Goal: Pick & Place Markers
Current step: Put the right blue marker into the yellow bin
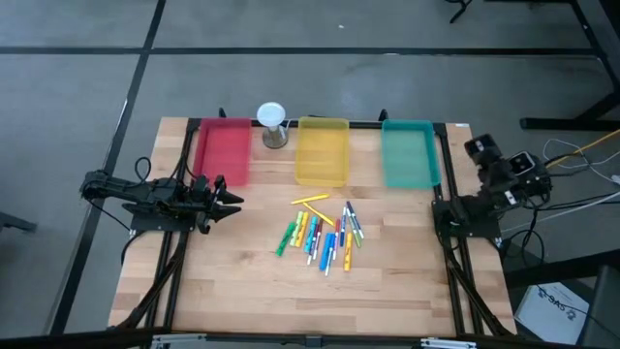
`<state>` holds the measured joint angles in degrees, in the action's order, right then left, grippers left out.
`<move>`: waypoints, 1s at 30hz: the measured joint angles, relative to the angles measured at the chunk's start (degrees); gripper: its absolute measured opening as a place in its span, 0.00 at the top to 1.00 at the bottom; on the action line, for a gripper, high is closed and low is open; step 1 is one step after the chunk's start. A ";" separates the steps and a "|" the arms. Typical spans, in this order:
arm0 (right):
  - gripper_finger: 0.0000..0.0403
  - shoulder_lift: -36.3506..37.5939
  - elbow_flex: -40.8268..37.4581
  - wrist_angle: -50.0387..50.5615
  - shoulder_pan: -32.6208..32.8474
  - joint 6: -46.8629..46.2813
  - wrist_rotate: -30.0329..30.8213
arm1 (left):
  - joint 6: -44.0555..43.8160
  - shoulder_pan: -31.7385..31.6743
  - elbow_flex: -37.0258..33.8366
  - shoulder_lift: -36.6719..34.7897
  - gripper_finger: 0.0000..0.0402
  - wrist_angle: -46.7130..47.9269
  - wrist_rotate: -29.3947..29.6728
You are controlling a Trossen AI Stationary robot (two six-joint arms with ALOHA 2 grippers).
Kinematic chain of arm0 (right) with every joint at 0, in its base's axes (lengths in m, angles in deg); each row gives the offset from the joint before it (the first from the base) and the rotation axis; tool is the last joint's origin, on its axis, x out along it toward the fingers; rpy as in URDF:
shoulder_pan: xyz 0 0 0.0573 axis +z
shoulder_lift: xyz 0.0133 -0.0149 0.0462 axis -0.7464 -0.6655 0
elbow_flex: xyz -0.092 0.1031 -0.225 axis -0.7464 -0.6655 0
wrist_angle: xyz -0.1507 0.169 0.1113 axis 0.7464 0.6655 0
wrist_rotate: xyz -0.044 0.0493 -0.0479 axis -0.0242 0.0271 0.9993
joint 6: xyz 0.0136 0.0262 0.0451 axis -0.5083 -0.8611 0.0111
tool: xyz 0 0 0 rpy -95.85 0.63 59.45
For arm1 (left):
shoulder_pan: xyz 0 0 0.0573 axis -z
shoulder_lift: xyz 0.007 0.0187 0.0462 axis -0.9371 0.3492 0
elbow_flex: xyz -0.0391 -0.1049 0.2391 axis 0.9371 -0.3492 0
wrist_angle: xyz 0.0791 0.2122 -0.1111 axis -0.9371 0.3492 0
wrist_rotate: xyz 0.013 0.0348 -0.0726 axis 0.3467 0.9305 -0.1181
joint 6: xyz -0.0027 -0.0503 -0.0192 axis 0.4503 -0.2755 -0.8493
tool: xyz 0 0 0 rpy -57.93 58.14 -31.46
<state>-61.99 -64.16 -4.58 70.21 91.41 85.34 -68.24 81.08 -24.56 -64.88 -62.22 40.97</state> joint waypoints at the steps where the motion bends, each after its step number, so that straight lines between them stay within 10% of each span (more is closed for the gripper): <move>1: 0.60 -0.61 1.18 0.94 0.00 0.24 0.00 | 0.00 0.01 0.01 0.00 0.64 0.00 0.00; 30: 0.60 -31.39 49.72 50.77 0.00 7.47 5.59 | 0.00 0.00 0.01 0.01 0.64 -0.01 0.00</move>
<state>-93.39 -14.44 46.19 70.21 98.88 90.93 -68.24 81.08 -24.54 -64.87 -62.23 40.97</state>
